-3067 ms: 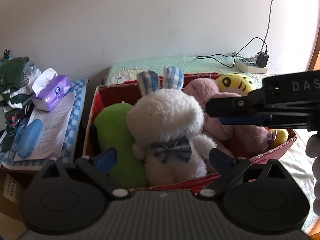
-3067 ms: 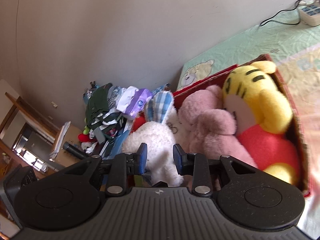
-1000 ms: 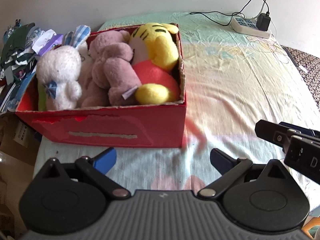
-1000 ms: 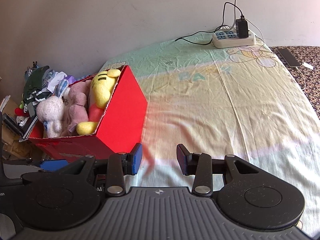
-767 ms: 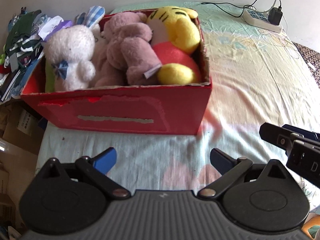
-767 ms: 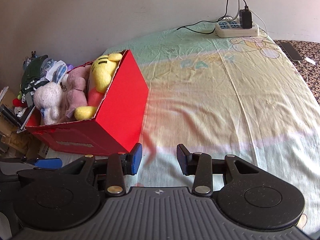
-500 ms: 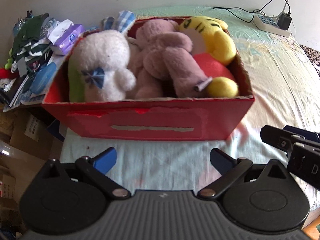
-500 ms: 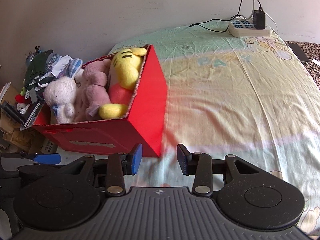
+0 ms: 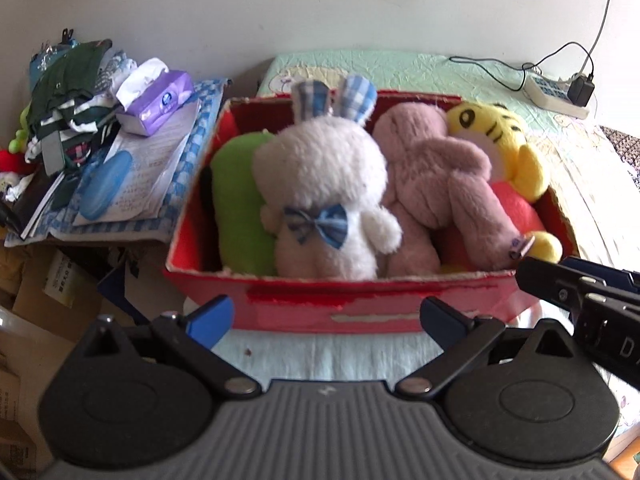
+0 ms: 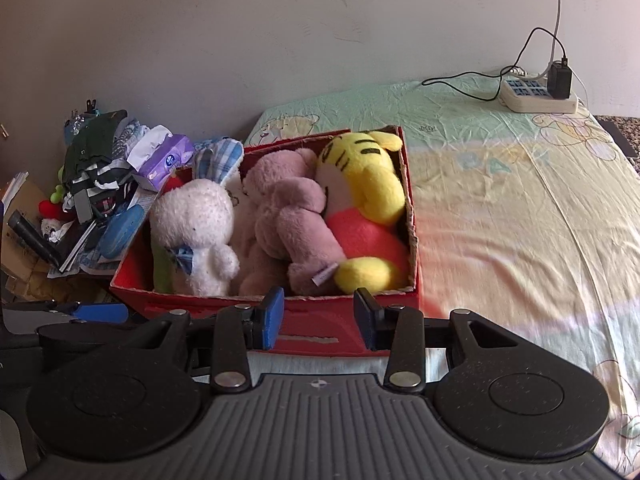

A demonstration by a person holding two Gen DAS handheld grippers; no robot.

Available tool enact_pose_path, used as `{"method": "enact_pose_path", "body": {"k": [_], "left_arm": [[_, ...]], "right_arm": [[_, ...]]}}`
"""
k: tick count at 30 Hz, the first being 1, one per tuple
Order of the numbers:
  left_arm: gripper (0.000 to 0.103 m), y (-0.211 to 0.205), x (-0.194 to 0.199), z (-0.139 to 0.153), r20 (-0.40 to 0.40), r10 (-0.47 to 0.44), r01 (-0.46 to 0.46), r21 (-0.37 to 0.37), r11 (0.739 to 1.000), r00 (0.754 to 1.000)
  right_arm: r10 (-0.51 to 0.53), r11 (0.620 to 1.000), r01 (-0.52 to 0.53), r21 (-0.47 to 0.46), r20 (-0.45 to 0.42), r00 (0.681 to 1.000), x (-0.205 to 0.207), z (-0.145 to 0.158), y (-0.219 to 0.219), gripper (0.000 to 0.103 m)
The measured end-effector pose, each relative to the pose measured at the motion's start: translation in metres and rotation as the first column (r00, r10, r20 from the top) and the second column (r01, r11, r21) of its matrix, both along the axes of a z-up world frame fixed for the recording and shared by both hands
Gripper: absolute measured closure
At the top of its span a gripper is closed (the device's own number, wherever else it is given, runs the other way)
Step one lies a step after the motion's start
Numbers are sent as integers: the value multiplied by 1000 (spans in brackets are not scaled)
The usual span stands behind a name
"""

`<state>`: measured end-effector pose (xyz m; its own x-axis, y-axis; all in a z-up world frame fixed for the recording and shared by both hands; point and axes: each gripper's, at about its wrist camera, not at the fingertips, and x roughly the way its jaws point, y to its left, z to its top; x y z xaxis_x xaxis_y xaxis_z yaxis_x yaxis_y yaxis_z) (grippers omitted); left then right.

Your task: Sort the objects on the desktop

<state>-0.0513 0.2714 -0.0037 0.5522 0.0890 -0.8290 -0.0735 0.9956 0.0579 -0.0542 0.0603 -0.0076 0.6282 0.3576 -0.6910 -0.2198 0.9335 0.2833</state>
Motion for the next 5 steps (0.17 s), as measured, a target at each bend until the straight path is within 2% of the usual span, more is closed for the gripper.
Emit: {"method": "enact_pose_path", "body": {"k": [5], "left_arm": [[3,16,6,9,44,-5,5,-6,1000,999]], "right_arm": [[-40,999,40,7,26,999,4,8,12,61]]}}
